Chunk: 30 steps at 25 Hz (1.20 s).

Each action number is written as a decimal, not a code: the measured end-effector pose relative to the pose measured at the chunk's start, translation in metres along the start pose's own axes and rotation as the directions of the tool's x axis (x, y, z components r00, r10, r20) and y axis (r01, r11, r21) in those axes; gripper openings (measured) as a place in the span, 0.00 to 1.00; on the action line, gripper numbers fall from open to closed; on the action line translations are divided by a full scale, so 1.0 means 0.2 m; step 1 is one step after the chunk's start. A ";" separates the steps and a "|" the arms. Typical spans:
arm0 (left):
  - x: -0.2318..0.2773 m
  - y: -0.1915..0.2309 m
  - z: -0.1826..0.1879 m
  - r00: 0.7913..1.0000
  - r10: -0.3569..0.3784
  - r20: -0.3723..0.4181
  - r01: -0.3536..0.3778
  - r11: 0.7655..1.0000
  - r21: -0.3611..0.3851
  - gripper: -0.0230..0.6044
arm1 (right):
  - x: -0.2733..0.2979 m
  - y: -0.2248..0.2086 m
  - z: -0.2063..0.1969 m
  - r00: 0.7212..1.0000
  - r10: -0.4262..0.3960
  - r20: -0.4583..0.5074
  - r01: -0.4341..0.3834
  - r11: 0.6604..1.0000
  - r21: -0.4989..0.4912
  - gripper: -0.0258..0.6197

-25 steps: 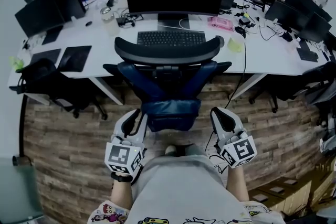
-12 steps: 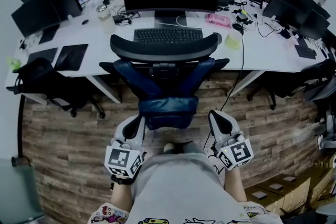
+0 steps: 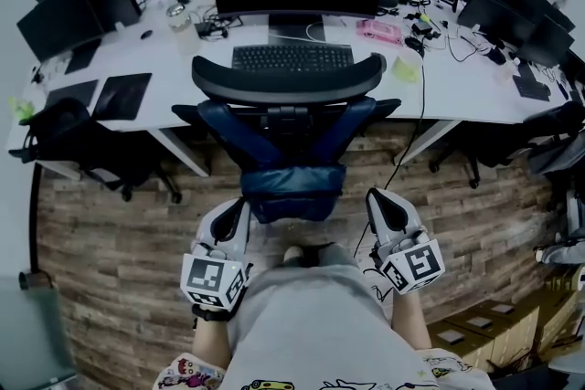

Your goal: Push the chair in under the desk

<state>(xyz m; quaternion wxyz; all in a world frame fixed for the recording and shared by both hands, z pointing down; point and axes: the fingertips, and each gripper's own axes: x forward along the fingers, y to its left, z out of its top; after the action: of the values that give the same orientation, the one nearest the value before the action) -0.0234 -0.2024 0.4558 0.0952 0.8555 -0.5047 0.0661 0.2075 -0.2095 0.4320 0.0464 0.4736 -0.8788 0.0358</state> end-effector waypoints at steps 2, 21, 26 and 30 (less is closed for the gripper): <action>0.00 0.01 0.00 1.000 0.002 0.005 -0.002 1.000 -0.005 0.05 | 0.01 0.00 0.00 1.000 0.000 -0.001 0.000 1.000 -0.005 0.04; -0.03 0.01 0.05 1.000 0.011 0.014 -0.011 1.000 0.015 0.05 | 0.02 0.01 0.01 1.000 0.003 -0.024 -0.004 1.000 -0.006 0.04; -0.04 0.01 0.05 1.000 0.014 0.020 -0.014 1.000 0.020 0.05 | 0.02 0.02 0.01 1.000 0.012 -0.025 -0.012 1.000 -0.008 0.04; -0.04 0.02 0.04 1.000 0.019 0.023 -0.020 1.000 0.021 0.05 | 0.03 0.03 0.01 1.000 0.019 -0.023 -0.019 1.000 -0.007 0.04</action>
<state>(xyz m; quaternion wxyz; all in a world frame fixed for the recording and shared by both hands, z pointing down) -0.0315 -0.1986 0.4467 0.0799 0.8521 -0.5134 0.0627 0.1987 -0.2105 0.4296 0.0580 0.4646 -0.8828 0.0387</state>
